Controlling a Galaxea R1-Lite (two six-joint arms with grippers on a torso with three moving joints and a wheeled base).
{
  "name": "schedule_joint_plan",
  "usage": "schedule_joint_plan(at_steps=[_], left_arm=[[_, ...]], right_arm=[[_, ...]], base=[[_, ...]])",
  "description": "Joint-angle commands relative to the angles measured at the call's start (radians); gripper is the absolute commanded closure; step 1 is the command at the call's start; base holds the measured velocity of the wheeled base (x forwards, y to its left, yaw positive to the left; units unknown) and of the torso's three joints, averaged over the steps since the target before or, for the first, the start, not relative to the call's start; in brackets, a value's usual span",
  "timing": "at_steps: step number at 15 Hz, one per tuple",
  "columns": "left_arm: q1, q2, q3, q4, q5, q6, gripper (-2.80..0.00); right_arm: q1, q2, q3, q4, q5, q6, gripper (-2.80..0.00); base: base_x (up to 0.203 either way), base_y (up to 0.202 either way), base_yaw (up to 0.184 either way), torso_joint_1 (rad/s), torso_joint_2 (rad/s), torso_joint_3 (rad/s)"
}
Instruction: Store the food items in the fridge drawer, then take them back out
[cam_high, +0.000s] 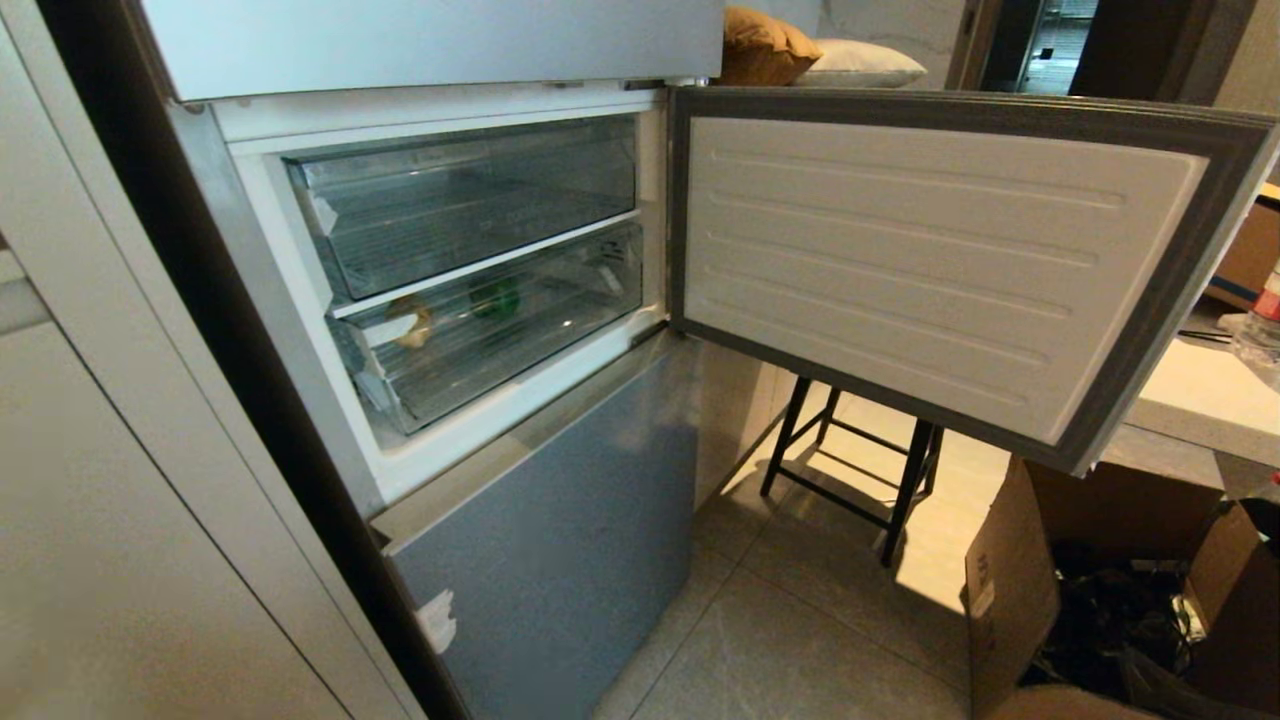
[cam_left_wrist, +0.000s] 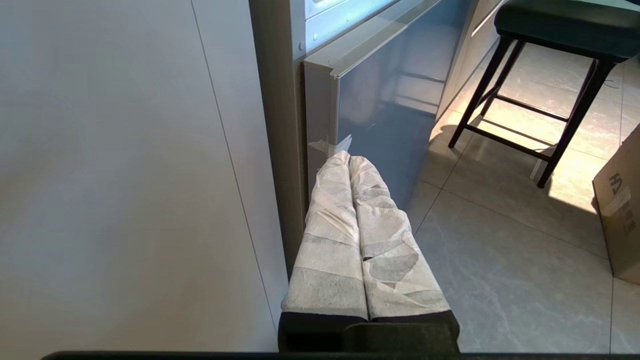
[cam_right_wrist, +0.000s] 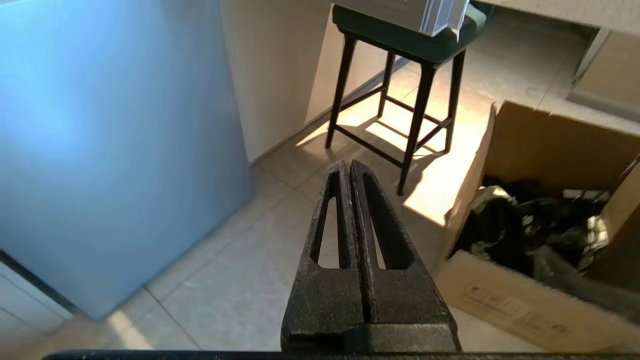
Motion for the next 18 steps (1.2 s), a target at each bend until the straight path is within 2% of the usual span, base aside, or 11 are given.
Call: schedule_joint_plan(at_steps=[1,12,18], left_arm=[[0.000,0.000,0.000,0.000,0.000,0.000,0.00],[0.000,0.000,-0.001,0.000,-0.001,0.003,0.00],[-0.001,0.000,0.000,0.000,-0.001,0.003,0.00]], right_arm=[[0.000,0.000,-0.001,0.000,0.000,0.005,0.00],[0.000,0.000,0.000,-0.001,-0.015,0.014,0.00],[0.000,0.000,0.000,-0.001,-0.015,0.014,0.00]], base=[[0.000,0.000,0.000,0.000,0.00,0.000],[0.000,0.000,0.000,0.000,0.00,0.000],[0.000,-0.006,0.146,0.002,0.00,0.003]])
